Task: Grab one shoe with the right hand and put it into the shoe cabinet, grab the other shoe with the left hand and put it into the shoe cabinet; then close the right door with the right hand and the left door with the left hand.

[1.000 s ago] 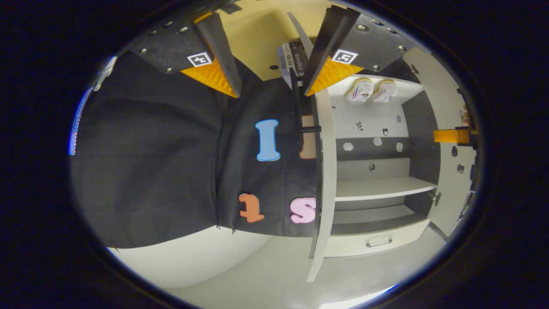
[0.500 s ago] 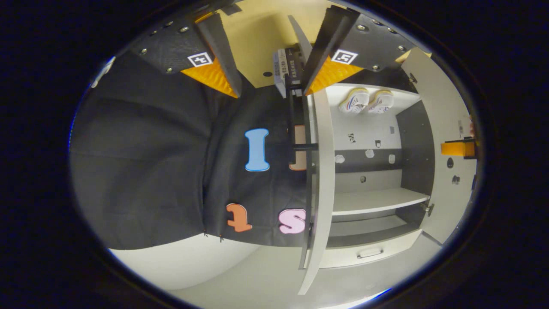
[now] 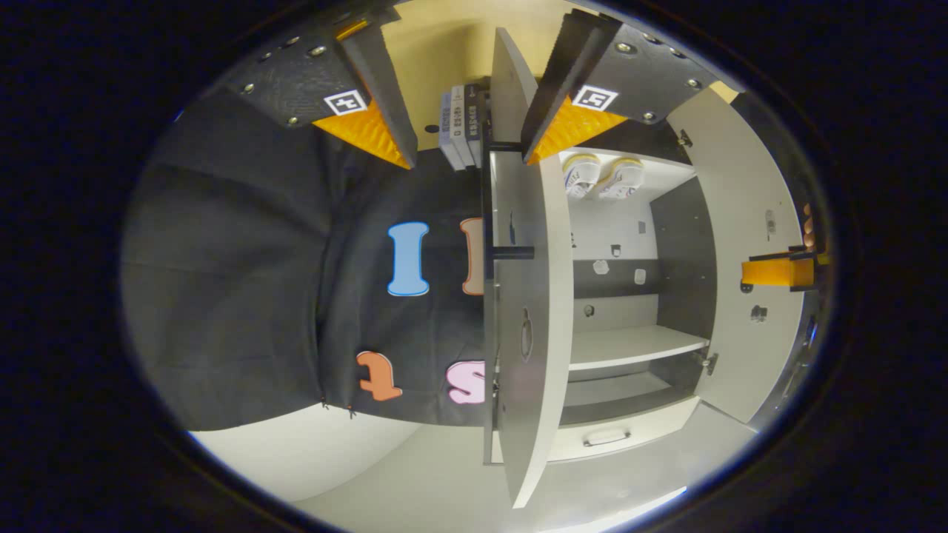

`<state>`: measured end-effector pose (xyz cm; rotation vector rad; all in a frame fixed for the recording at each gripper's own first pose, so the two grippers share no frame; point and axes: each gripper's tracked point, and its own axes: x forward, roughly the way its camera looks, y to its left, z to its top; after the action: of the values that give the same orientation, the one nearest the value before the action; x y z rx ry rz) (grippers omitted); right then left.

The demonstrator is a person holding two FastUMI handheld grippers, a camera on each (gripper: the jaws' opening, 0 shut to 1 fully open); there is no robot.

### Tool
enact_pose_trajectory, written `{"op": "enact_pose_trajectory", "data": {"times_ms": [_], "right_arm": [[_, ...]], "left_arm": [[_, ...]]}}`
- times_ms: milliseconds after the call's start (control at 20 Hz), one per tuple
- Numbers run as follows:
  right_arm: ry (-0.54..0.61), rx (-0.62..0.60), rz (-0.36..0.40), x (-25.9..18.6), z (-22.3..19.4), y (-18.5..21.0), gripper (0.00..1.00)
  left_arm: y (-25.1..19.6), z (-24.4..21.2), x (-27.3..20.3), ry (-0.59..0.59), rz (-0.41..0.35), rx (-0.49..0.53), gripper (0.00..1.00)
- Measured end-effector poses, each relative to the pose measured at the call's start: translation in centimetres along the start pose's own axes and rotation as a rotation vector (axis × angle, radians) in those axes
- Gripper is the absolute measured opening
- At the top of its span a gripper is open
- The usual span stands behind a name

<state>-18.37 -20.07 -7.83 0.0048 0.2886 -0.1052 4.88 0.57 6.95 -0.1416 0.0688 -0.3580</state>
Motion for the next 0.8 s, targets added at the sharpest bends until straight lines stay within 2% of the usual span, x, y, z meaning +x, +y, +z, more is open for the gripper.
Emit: {"op": "enact_pose_trajectory", "data": {"times_ms": [350,800], "right_arm": [[0.013,0.012,0.079,0.5,-0.2,3.1,0.85],[0.025,0.029,0.254,2.0,-0.1,11.1,0.85]], "left_arm": [[0.7,1.0,-2.6,-0.022,0.036,-0.007,0.69],[2.8,3.2,-6.6,-0.069,0.113,0.008,0.69]]}}
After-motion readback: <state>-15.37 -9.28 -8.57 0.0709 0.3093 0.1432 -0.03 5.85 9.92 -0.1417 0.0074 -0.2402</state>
